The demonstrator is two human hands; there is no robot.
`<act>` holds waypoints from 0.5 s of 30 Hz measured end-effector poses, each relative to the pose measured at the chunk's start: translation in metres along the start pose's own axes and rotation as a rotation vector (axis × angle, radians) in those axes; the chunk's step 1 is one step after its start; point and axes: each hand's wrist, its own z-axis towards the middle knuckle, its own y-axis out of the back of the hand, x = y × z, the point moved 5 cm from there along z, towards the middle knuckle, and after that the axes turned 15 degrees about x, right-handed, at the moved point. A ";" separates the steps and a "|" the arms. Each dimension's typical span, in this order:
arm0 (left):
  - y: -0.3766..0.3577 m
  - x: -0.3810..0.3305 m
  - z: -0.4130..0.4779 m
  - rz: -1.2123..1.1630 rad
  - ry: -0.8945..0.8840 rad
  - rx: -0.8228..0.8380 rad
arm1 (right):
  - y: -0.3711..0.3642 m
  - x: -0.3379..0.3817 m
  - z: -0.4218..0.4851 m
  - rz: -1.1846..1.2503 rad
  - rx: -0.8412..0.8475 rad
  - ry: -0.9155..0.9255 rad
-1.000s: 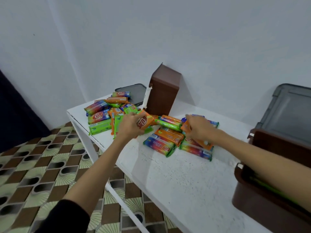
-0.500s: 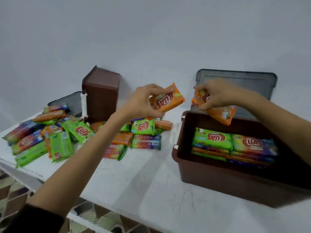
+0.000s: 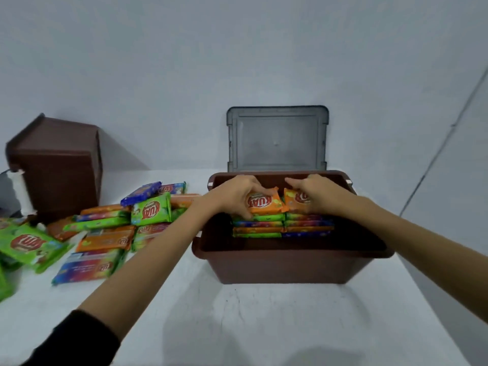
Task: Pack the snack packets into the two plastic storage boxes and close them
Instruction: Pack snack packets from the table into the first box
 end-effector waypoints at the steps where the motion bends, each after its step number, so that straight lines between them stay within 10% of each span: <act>1: -0.005 0.003 0.003 0.009 0.019 0.011 | -0.005 -0.005 -0.001 0.036 -0.019 -0.016; 15: -0.011 -0.006 0.017 0.147 0.005 -0.015 | -0.009 -0.010 -0.001 0.061 -0.018 -0.021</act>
